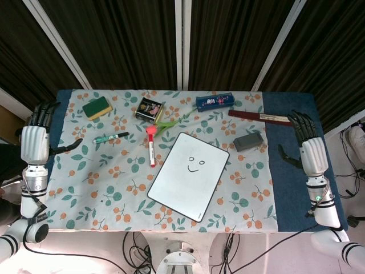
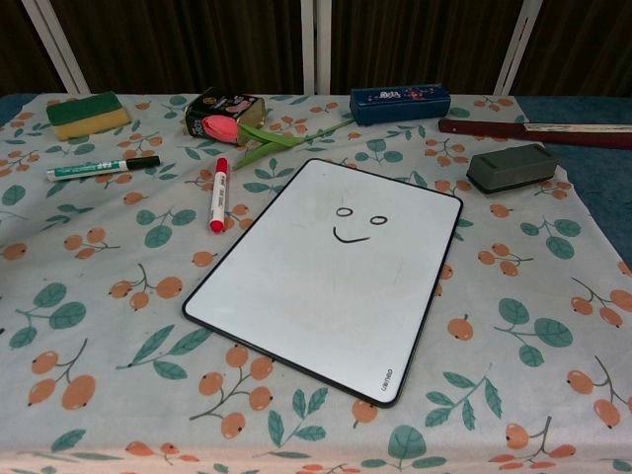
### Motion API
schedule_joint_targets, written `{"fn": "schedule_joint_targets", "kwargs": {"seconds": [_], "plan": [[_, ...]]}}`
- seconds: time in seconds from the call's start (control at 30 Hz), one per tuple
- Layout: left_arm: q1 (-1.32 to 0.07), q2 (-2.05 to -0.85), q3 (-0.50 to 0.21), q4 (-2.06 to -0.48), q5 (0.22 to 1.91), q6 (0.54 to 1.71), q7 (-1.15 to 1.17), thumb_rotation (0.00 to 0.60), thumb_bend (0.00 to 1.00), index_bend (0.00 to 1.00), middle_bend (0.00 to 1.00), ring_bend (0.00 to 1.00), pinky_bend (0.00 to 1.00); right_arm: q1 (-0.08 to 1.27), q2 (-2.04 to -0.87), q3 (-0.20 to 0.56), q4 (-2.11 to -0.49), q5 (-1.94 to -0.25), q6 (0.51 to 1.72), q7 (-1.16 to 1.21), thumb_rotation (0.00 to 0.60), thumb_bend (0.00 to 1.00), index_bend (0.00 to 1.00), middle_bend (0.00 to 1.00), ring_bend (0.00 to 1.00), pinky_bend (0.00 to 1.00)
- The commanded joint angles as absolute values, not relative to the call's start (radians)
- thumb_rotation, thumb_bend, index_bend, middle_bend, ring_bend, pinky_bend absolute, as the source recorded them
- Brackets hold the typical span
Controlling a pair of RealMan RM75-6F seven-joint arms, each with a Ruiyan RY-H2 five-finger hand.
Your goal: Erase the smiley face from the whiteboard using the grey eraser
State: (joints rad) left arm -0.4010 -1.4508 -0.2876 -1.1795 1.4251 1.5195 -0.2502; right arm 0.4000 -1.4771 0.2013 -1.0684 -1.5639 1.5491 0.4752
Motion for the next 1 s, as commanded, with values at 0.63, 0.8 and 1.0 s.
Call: {"fn": "schedule_joint_targets", "kwargs": {"seconds": [0.63, 0.8, 1.0], "plan": [[-0.408, -1.443, -0.278, -1.185, 1.434, 1.525, -0.254, 0.260, 0.01, 0.13, 0.12, 0.06, 0.19, 0.403, -1.426, 0.165, -1.101, -1.524, 1.438, 0.319, 0.600, 0.30, 0.00, 0.00, 0.00, 0.00], [-0.410, -1.448, -0.269, -1.175, 1.435, 1.517, -0.260, 0.258, 0.01, 0.13, 0.12, 0.06, 0.19, 0.427, -1.327, 0.137, -1.216, -1.389, 1.176, 0.022, 0.600, 0.29, 0.00, 0.00, 0.00, 0.00], [-0.416, -1.453, -0.264, -1.171, 1.440, 1.511, -0.257, 0.261, 0.01, 0.13, 0.12, 0.05, 0.19, 0.523, -1.283, 0.145, -1.298, -1.203, 0.925, -0.319, 0.600, 0.29, 0.00, 0.00, 0.00, 0.00]]}}
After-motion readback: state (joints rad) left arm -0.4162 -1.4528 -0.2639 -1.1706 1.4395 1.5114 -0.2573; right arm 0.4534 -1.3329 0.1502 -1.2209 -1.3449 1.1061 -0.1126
